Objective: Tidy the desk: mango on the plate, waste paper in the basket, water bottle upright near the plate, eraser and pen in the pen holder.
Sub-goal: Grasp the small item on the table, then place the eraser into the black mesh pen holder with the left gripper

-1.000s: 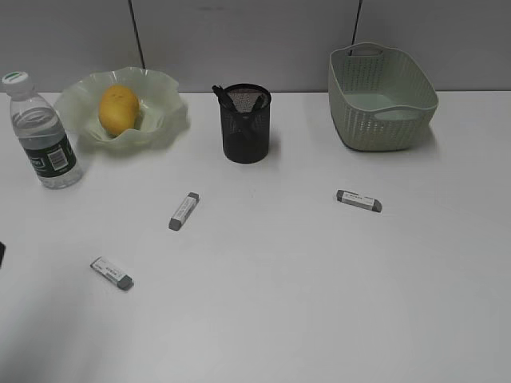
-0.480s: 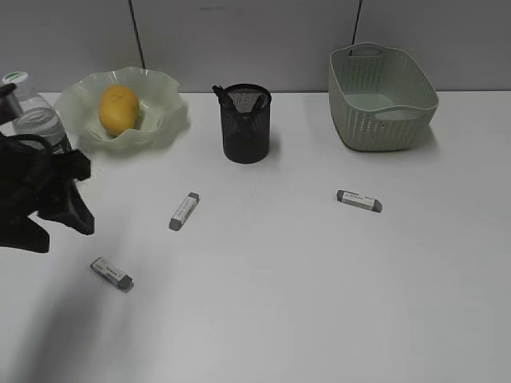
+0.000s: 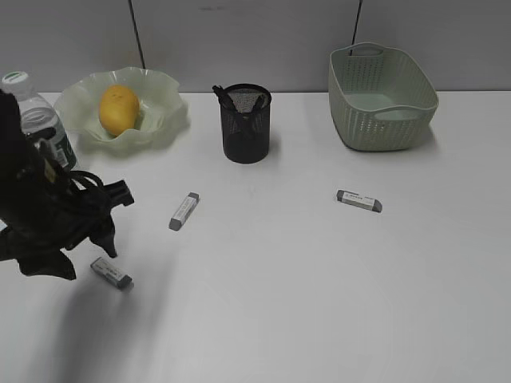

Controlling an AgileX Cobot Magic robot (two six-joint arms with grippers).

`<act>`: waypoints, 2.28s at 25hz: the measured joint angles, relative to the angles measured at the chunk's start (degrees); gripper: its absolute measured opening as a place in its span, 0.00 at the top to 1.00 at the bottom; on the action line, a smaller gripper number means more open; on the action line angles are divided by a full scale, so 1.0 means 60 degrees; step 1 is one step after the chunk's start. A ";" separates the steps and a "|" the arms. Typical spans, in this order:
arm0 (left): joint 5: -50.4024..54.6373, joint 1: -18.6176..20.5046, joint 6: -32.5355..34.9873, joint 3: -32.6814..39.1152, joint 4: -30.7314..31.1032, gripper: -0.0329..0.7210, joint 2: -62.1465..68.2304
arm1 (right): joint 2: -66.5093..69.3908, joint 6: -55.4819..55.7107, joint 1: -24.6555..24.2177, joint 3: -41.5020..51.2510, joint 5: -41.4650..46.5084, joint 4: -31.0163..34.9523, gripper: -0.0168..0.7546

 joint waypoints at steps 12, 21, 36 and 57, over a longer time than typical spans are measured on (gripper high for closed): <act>-0.1381 -0.0015 -0.0510 -0.0003 0.0122 0.42 0.1749 | 0.0000 0.0028 0.0000 0.0000 0.0000 0.0000 0.34; -0.1639 0.0015 -0.0517 -0.0022 0.0295 0.44 0.2062 | 0.0000 0.0034 0.0000 0.0000 -0.0008 0.0000 0.34; -0.0709 0.0015 -0.0456 -0.1384 0.1466 0.74 0.2394 | 0.0000 0.0038 0.0000 0.0000 -0.0026 0.0000 0.34; -0.2302 0.0015 0.0615 -0.6620 0.3039 0.74 0.2337 | 0.0000 0.0056 0.0000 0.0000 -0.0035 0.0000 0.34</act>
